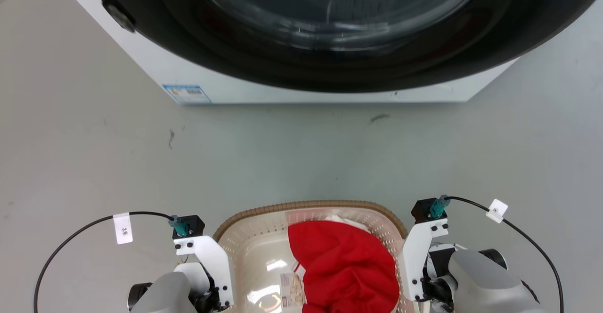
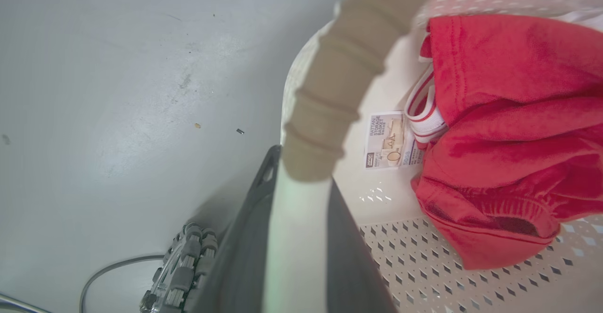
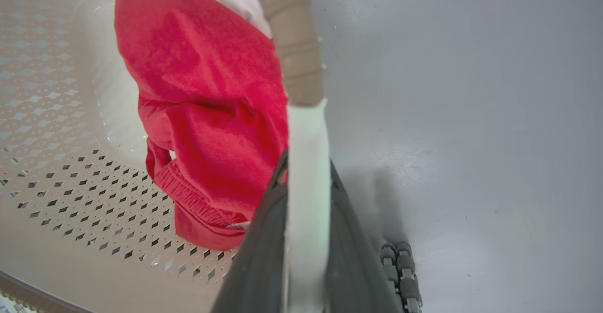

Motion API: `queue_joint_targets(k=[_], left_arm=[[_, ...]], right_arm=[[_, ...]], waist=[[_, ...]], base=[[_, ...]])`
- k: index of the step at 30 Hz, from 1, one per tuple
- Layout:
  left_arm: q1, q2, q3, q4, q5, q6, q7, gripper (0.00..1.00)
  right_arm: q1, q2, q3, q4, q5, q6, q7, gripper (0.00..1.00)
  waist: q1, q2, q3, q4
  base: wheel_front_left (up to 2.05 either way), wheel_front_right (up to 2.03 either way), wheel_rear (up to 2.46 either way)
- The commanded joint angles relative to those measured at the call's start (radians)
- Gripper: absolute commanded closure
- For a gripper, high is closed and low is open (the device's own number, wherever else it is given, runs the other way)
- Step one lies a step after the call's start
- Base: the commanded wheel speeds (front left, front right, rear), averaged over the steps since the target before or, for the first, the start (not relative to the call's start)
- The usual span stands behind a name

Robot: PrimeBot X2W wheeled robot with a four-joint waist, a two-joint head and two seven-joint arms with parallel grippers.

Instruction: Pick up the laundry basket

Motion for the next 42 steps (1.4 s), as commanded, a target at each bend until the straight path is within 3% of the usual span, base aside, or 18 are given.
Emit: queue_joint_targets(k=[1,21,42], left_arm=[[0.002,-0.018,-0.002,-0.008,-0.013,-0.004,0.021,1.00],[-0.065,0.005,-0.032,-0.008,-0.035,0.009,0.229,1.00],[-0.156,0.008,-0.040,-0.007,-0.076,0.011,0.372,1.00]], right_arm=[[0.015,0.018,0.008,-0.012,0.017,0.003,0.030,1.00],[-0.045,-0.017,0.006,-0.040,0.153,0.004,0.321,1.00],[-0.152,-0.043,0.015,-0.018,0.212,0.004,0.486,1.00]], waist=[[0.0001,-0.0001,-0.055,0.000],[0.0001,-0.0001,-0.251,0.006],[0.0001,-0.0001,-0.380,-0.027]], base=[[0.00,0.00,0.00],[0.00,0.00,0.00],[0.00,0.00,0.00]])
